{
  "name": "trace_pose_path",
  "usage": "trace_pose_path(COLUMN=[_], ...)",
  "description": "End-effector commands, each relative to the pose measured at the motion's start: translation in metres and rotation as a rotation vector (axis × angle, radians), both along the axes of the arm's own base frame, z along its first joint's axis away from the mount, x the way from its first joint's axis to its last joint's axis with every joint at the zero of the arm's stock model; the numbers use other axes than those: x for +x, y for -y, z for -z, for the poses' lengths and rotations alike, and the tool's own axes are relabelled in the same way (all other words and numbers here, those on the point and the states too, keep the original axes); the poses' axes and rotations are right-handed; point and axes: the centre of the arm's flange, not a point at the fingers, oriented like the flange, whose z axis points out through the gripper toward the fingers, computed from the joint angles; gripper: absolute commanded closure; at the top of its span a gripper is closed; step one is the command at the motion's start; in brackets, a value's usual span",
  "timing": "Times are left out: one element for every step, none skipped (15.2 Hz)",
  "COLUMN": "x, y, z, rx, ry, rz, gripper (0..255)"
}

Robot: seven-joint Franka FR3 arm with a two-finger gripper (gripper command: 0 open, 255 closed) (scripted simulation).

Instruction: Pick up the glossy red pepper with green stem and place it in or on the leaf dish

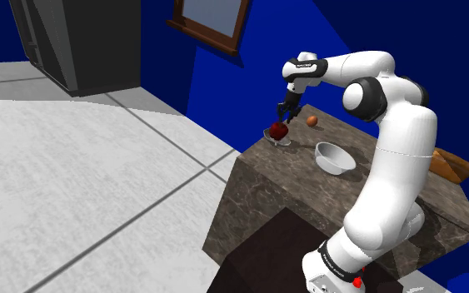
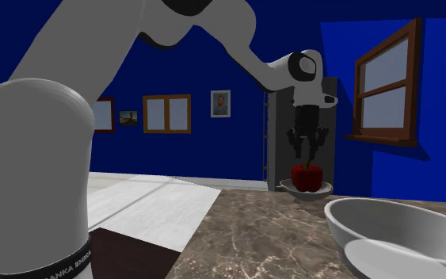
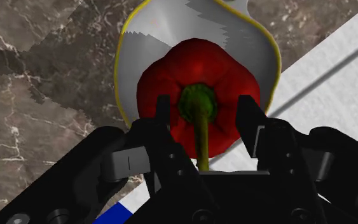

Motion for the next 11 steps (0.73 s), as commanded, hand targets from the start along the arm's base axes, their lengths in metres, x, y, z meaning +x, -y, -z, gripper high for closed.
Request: trace_pose_path(x=[0.000, 0.000, 0.000, 0.000, 0.000, 0.002, 0.003, 0.005, 0.006, 0.006, 0.006], y=[0.000, 0.000, 0.000, 0.000, 0.000, 0.000, 0.000, 0.001, 0.001, 0.001, 0.001], z=[0.000, 0.000, 0.000, 0.000, 0.000, -0.013, -0.026, -0.040, -0.050, -0.050, -0.050], rx=[0.000, 0.000, 0.000, 0.000, 0.000, 0.000, 0.000, 0.000, 0.000, 0.000, 0.000], ry=[0.000, 0.000, 0.000, 0.000, 0.000, 0.000, 0.000, 0.000, 0.000, 0.000, 0.000], rz=[0.000, 0.000, 0.000, 0.000, 0.000, 0.000, 0.000, 0.000, 0.000, 0.000, 0.000], gripper=[0, 0, 0, 0, 0, 0, 0, 0, 0, 0, 0])
